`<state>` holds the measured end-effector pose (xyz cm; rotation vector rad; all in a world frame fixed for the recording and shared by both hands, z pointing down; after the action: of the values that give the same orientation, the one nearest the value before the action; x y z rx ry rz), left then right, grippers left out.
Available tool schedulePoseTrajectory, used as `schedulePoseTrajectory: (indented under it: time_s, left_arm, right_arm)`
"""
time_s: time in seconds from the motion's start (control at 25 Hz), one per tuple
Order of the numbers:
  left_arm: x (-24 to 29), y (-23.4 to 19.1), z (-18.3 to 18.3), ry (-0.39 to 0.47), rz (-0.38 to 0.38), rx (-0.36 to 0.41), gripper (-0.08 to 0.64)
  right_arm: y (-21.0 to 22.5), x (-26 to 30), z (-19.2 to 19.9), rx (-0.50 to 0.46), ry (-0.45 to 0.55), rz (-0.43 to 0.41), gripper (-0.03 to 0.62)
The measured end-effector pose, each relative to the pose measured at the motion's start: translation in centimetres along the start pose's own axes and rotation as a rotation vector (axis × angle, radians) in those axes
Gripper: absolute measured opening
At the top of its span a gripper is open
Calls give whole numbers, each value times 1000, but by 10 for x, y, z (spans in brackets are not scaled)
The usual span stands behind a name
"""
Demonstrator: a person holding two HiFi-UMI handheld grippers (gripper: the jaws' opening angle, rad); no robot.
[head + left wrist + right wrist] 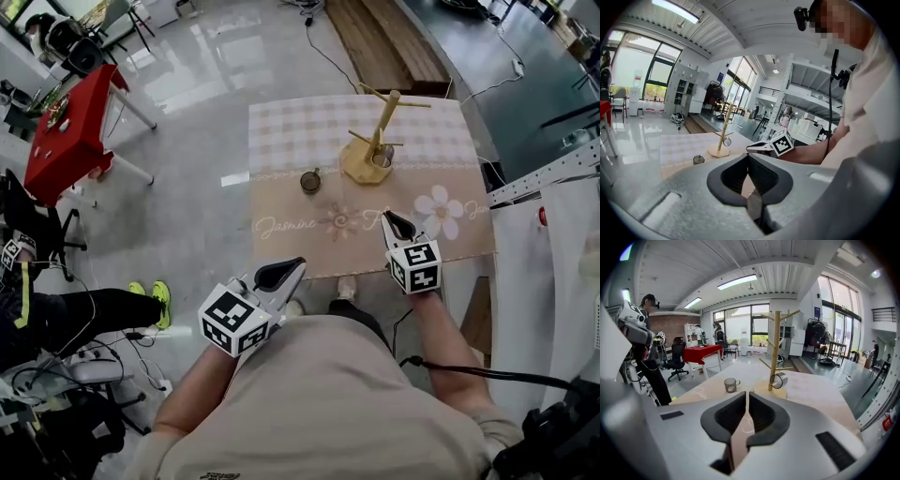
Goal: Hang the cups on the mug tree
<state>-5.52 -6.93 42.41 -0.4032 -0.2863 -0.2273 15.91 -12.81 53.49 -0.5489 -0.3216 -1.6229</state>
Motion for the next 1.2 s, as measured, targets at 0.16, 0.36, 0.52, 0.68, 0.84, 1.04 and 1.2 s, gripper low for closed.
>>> schedulePoseTrajectory:
  time_s: [0.16,0.36,0.52,0.68,0.84,1.04,1.2]
  left_arm:
    - [-13,6,6,7,26,9,8]
    - [-34,13,19,4,46,16,8]
    - [-51,17,30,6,53,13,8]
    - [-64,20,41,5,61,7,9]
    - [-72,23,51,2,69,4,8]
    - [-78,28,58,1,87,6,8]
    - [-83,31,63,6,94,7,8]
  right_arm:
    - [-24,-26,2,41,7,-21,24]
    - [-58,-56,8,87,5,-43,17]
    - [-85,-78,9,81,10,-58,15]
    - [-110,-97,9,72,17,-85,14]
    - [-132,-112,9,60,26,-108,14]
    - [-156,-125,11,49,29,-135,14]
    - [-170,-132,11,34,30,-154,14]
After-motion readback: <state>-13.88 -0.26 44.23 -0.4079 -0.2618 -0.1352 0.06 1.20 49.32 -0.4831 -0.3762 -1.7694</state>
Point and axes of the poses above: the fingertips, and each gripper's own axes: x forward along the fingers, y to its right, z out of its underside, the point moved 2 cm from there along -x, backward along the fingers, and after that the axes turned 11 degrees about z, right-handed, at the moved point
